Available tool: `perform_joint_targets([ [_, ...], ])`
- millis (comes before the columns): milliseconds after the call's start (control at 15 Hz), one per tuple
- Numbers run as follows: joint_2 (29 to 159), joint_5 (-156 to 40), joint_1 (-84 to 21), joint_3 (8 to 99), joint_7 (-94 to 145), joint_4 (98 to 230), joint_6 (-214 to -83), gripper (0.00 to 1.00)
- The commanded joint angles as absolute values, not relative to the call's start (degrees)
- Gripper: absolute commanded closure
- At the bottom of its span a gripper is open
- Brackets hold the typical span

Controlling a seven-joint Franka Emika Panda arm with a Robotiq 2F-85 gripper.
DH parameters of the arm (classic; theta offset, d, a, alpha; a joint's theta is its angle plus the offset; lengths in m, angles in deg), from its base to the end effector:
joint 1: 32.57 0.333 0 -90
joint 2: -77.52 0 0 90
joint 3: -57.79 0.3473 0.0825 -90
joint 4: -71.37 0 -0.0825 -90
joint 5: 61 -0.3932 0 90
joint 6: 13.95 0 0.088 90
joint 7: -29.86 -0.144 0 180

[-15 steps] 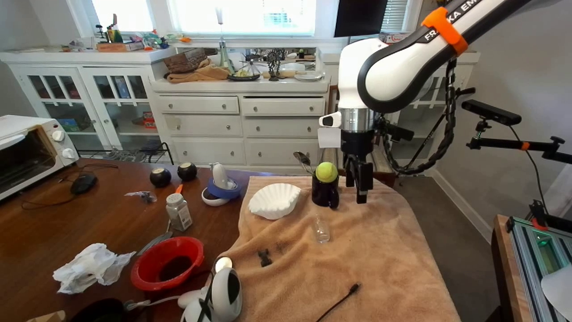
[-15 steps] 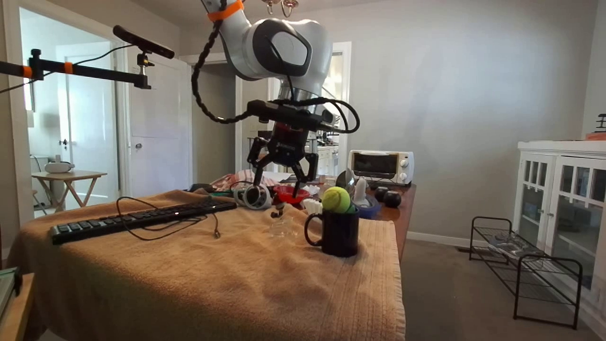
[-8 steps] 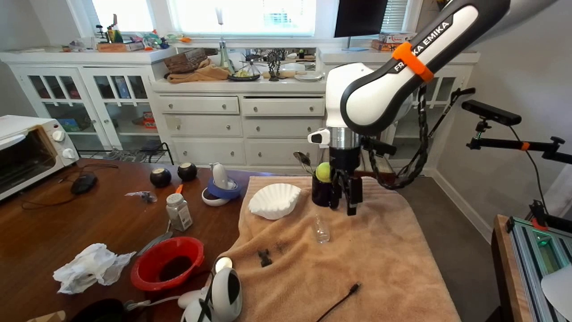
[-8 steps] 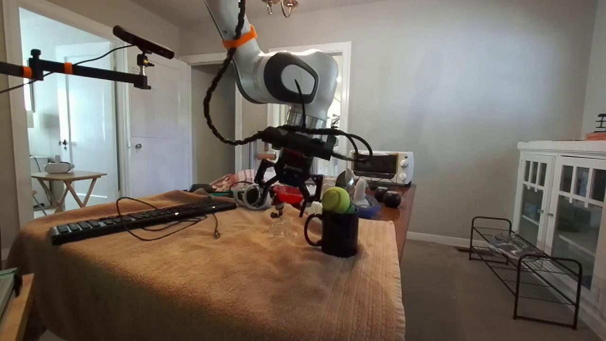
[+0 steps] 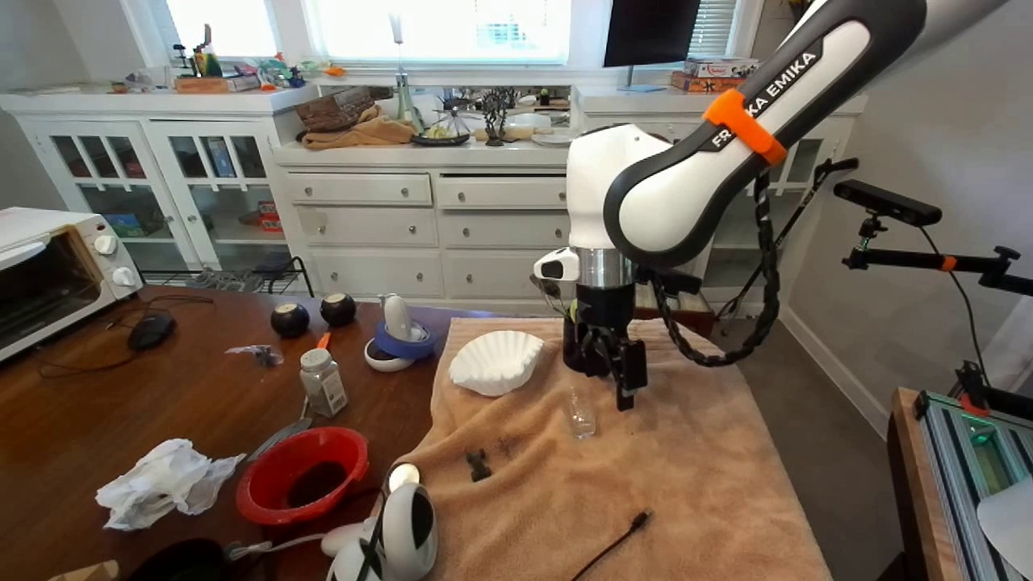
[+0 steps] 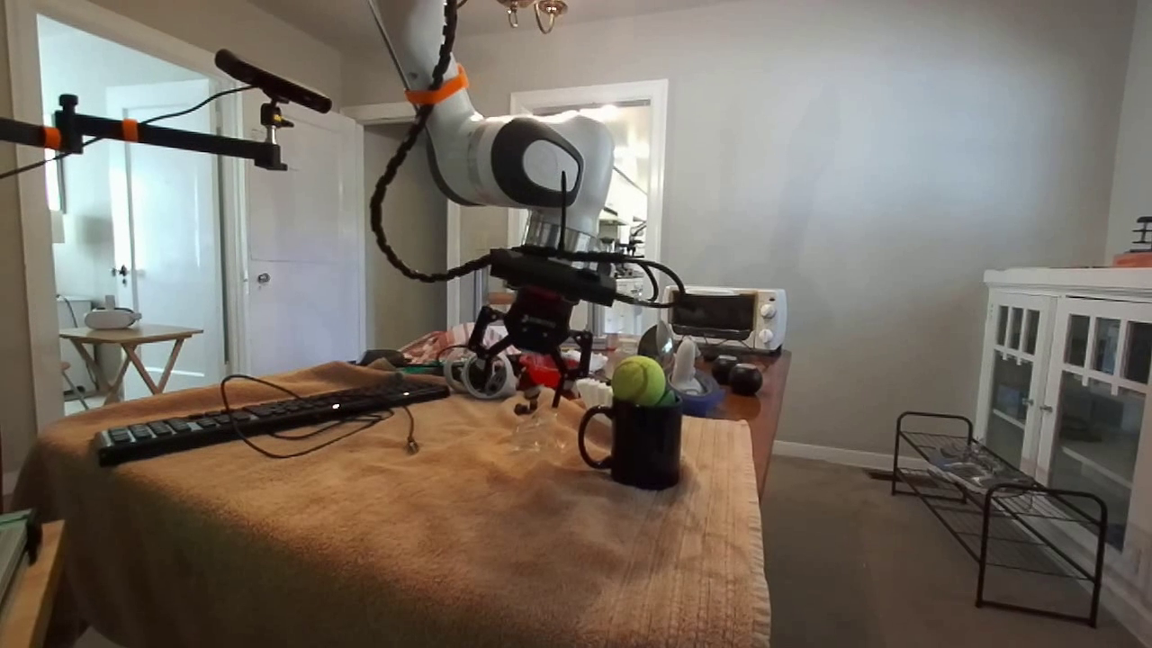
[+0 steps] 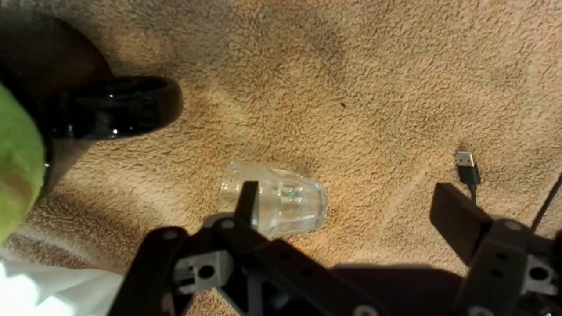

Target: Put the glass cup in an upright position and put the green ball on the glass cup

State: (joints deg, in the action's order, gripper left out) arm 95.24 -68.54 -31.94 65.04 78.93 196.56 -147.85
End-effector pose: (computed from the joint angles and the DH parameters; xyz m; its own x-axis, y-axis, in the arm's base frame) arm 0.5461 0.0823 0.2206 0.6262 0.7794 -0.0170 0.7619 -0.6165 -0.1988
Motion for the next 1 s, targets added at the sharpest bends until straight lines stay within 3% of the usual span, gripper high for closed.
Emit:
perform_joint_targets([
  [0, 98.71, -66.56, -32.96, 65.06, 80.34, 194.35, -148.98, 0.00],
  [933, 105.28, -66.90, -34.65, 67.20, 81.70, 190.06, -152.49, 0.00],
])
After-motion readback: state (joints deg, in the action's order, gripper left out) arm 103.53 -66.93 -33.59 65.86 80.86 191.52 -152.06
